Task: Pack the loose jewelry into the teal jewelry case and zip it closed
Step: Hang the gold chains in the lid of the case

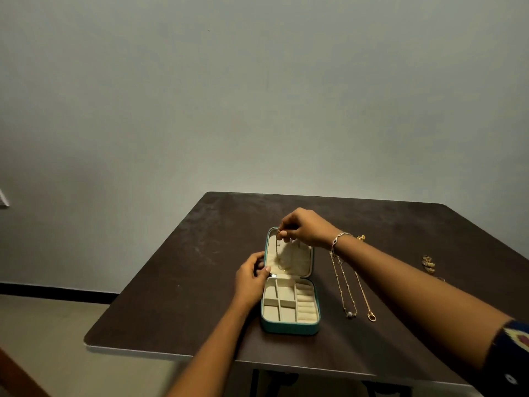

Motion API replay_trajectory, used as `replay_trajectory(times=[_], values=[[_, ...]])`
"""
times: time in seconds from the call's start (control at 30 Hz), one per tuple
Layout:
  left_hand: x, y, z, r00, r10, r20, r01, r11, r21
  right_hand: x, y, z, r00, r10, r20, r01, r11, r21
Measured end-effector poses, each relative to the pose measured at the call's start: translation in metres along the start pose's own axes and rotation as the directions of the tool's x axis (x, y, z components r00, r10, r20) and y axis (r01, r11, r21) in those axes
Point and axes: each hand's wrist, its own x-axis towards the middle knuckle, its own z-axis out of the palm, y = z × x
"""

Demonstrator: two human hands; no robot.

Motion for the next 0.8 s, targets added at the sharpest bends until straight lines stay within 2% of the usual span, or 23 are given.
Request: replay_trajectory(times=[0.2,0.3,0.37,0.5,0.8], values=[[-0.001,-0.002,0.003,1.000,-0.009,-0.002,0.009,1.000,-0.015,0.007,0.012,0.015,0.987,-0.111,-0.116,0.092,0.983,-0.157],[-0.002,-0.001,0.002,1.000,-0.002,0.006,0.002,1.000,-0.028,0.009,0.021,0.023,0.967,-0.200,-0.160,0.143,0.940,-0.311],[-0.002,0.000,0.002,1.000,0.003,0.010,-0.002,0.999,-0.033,0.009,0.024,0.029,0.932,-0.291,-0.216,0.185,0.894,-0.408],[-0.002,0.002,0.001,1.000,-0.006,0.014,0.007,0.999,-0.045,0.012,0.032,0.039,0.846,-0.419,-0.329,0.236,0.849,-0.473],[-0.003,0.005,0.000,1.000,-0.017,0.023,0.018,0.999,-0.049,0.017,0.041,0.055,0.717,-0.576,-0.392,0.237,0.731,-0.640]])
